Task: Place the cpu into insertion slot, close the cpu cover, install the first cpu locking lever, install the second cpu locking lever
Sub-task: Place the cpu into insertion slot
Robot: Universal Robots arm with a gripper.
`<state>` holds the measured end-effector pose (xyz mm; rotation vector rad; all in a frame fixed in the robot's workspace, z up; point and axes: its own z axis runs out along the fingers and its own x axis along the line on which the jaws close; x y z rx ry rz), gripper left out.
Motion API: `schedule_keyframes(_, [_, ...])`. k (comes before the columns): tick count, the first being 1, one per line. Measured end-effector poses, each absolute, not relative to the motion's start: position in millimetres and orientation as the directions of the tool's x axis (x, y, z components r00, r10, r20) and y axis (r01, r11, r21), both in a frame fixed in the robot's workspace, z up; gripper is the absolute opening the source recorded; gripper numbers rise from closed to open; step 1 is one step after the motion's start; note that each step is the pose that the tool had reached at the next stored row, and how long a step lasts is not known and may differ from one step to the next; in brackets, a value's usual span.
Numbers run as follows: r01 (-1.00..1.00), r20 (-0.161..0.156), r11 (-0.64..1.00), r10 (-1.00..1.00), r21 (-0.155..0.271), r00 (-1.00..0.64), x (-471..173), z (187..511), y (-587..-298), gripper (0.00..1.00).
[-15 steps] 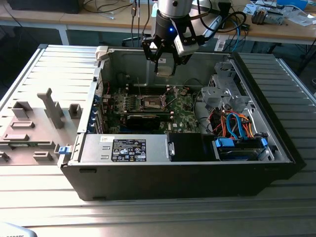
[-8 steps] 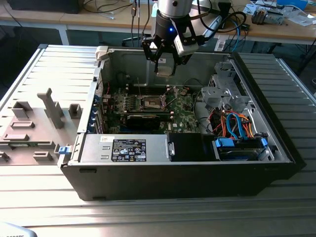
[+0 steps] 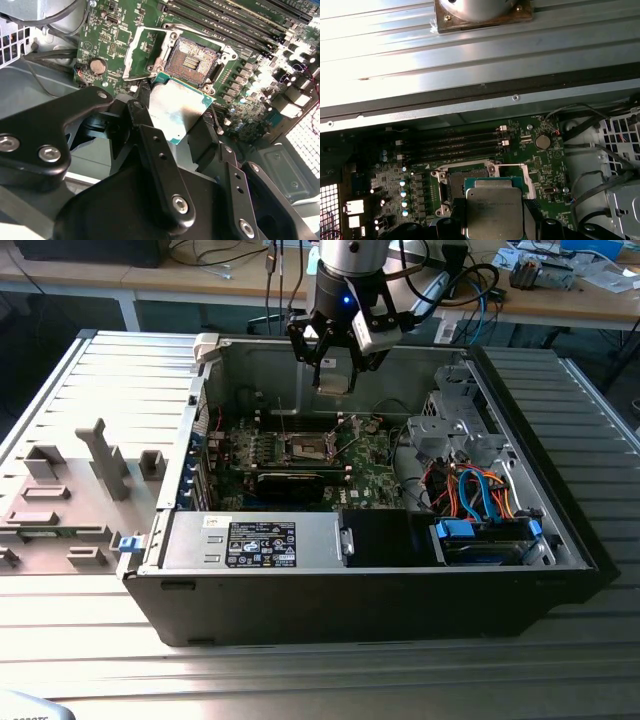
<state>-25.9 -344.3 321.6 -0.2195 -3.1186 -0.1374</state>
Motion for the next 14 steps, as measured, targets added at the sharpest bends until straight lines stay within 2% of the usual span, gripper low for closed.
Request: schedule_keyframes(14, [0.148, 0.018, 0.986, 0.147, 0.083, -0.989, -25.9, 321.6, -344.3, 0.54])
